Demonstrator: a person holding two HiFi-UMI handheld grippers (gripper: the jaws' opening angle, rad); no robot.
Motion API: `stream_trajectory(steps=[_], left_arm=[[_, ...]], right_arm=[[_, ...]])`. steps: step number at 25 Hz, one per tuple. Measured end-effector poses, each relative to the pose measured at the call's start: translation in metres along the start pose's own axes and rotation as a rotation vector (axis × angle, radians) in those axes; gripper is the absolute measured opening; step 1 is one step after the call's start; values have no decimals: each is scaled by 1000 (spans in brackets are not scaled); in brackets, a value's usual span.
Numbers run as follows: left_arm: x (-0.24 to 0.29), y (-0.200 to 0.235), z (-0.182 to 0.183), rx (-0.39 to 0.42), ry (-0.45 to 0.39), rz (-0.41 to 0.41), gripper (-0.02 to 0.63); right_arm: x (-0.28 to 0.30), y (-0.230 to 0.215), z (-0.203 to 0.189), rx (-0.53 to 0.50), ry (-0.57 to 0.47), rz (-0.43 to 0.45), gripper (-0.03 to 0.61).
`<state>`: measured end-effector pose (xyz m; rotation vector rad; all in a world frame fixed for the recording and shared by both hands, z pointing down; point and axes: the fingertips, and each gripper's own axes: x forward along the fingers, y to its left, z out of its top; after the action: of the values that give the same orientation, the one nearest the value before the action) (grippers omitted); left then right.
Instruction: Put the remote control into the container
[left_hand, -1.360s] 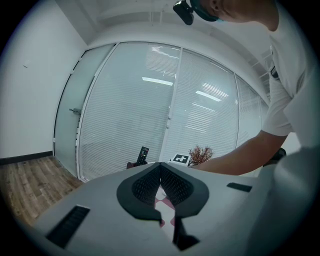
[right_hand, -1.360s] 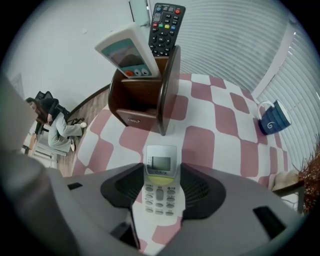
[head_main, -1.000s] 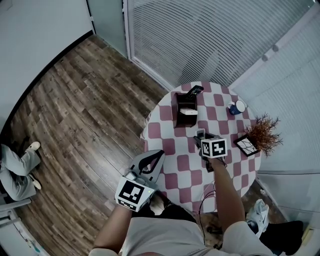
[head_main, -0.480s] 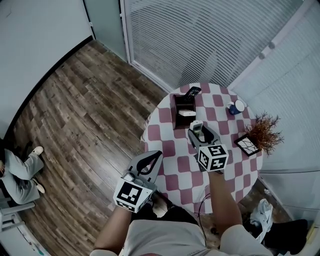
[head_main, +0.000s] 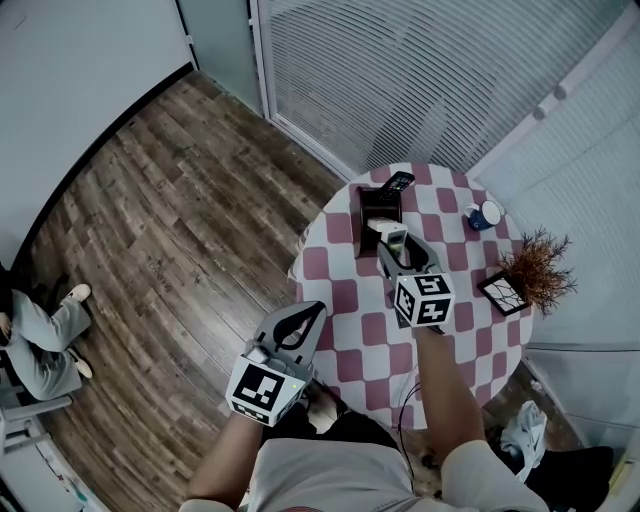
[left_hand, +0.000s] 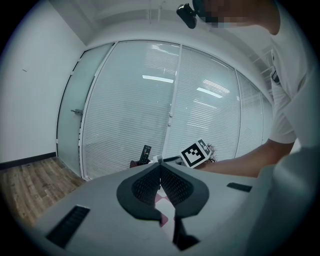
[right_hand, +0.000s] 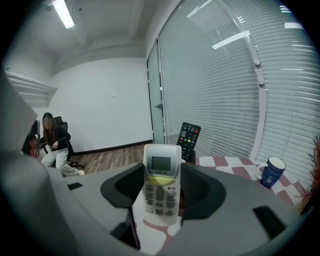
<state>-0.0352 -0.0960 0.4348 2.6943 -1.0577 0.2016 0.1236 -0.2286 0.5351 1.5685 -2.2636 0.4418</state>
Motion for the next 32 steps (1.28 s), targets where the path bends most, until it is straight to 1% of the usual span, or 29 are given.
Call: stream_trajectory(steps=[7, 16, 23, 28, 32], left_arm=[[2, 8, -7, -17, 9, 3, 9], [5, 15, -13, -29, 32, 9, 9], [5, 26, -22, -26, 45, 17, 9], [6, 30, -24, -28, 55, 20, 9], [8, 33, -25, -28, 63, 21, 9]], right_arm=[[11, -10, 11, 20, -61, -15, 233], [31, -9, 9, 31, -160, -32, 233], [35, -16, 6, 55, -232, -70, 233], [40, -14, -2, 48, -249, -86, 233], [44, -8, -13, 14, -218, -84, 233]])
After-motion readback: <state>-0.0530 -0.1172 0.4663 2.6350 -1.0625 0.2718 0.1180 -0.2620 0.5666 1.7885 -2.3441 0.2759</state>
